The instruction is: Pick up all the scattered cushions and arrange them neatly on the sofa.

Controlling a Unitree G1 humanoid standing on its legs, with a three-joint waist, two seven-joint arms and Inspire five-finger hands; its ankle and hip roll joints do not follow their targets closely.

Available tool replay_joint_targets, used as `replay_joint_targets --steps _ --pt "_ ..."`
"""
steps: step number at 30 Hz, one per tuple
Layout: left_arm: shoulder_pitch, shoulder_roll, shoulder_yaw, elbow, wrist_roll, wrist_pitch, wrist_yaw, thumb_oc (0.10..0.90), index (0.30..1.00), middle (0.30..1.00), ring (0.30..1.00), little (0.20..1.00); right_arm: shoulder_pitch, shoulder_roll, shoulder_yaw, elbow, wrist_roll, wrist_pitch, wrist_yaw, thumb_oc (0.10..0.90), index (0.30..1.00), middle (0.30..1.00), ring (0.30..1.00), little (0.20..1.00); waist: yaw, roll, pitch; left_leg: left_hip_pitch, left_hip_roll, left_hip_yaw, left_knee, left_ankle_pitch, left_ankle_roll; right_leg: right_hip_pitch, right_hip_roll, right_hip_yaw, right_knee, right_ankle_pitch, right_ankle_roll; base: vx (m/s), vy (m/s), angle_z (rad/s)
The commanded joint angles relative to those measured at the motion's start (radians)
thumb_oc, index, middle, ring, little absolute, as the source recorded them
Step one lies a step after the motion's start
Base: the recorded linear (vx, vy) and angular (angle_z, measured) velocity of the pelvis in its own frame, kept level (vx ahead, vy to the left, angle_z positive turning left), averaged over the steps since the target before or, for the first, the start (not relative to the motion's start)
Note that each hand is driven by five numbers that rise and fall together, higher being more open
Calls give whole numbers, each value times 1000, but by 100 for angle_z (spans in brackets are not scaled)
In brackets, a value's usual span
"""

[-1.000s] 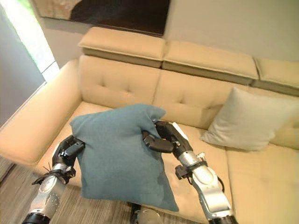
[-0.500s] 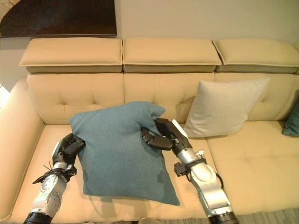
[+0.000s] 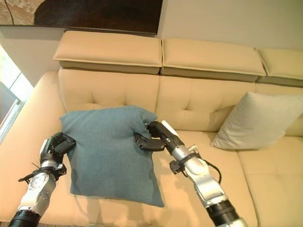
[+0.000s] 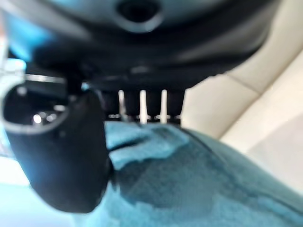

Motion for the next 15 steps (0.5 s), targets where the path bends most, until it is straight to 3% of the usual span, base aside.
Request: replay_joint_targets --steps 1,5,6,12,14,15 --pt "-209 52 -45 -113 44 -146 10 400 300 300 300 300 -163 -112 -33 7 -74 -88 -134 400 300 300 300 300 -14 -27 -119 -207 68 27 177 -86 -10 -29 -10 4 122 -138 24 -82 22 -28" --pt "-394 78 -124 -53 104 -150 110 400 300 300 300 300 -335 -144 39 103 -86 -88 -221 400 300 300 300 300 -21 -28 -75 -284 64 26 187 -78 -11 -112 -9 8 122 -113 25 -159 -7 -19" --pt "-533 134 -171 -7 152 -150 175 400 300 300 300 300 -490 -185 94 153 -97 -86 -282 400 300 300 300 300 -26 -22 -38 -334 57 29 189 -66 -12 -178 -7 10 127 -91 28 -248 12 -6" --pt "-869 257 -265 108 219 -152 311 400 300 300 300 300 -847 -223 220 347 -91 -85 -428 400 300 300 300 300 -31 0 24 -430 45 35 175 -27 -17 -300 -7 11 124 -37 31 -133 5 -12" --pt "-922 279 -282 124 241 -146 336 400 300 300 300 300 -911 -239 241 360 -106 -85 -449 400 300 300 300 300 -34 4 38 -450 46 34 174 -18 -19 -321 -6 11 121 -29 34 -102 -15 -11" --pt "-1033 345 -331 152 324 -136 405 400 300 300 300 300 -1036 -272 284 404 -100 -103 -516 400 300 300 300 300 -30 17 62 -485 49 31 157 7 -25 -362 -6 10 107 -19 36 -120 -30 -9"
